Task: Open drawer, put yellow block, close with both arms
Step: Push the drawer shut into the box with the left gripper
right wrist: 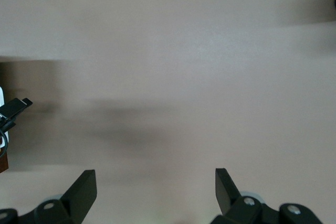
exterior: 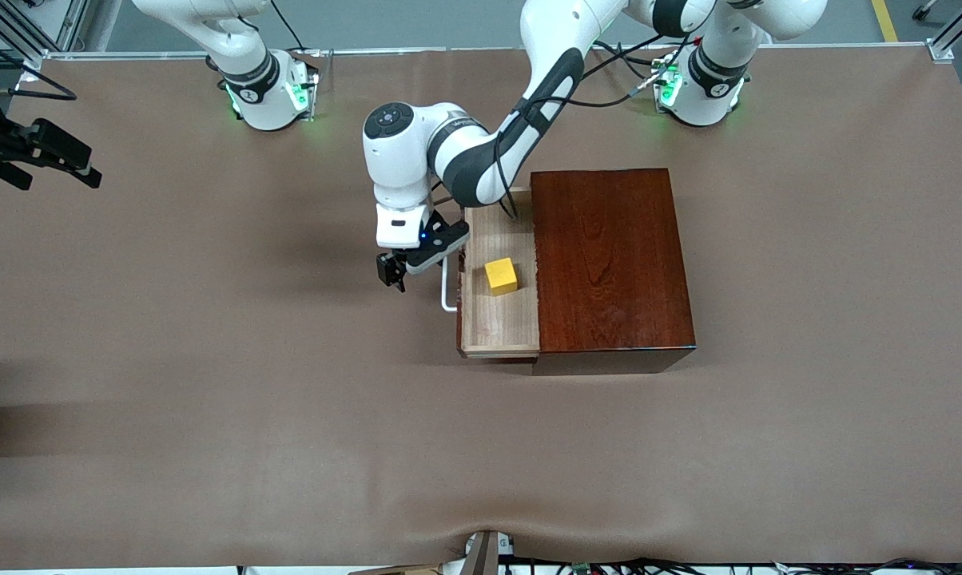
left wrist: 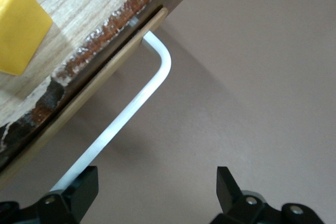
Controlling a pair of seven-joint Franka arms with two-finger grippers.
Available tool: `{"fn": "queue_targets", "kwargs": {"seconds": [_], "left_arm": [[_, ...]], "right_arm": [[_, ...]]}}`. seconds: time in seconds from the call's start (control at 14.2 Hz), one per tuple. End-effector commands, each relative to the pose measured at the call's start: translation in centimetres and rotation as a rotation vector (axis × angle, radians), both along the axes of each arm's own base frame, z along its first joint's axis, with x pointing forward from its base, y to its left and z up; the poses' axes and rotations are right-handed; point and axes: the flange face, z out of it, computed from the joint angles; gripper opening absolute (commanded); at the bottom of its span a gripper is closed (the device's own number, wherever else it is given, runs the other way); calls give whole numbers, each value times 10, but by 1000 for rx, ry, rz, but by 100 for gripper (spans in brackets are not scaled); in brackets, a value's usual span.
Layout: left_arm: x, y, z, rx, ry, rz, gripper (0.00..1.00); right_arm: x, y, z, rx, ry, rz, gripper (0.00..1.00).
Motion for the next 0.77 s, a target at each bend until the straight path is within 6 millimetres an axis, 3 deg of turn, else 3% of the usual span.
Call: {"fn": "queue_targets", "kwargs": {"seconds": [0.0, 0.42, 0.7], "left_arm": [[17, 24, 1, 100, 33, 37, 100], [32, 49, 2, 171, 89, 74, 100], [42, 69, 6, 227, 135, 89, 100]], "right_arm": [[-2, -1, 8, 0, -9, -19, 100], [-2, -1, 11, 0, -15, -19, 100], [-5, -19, 12, 13, 11, -42, 100]]}}
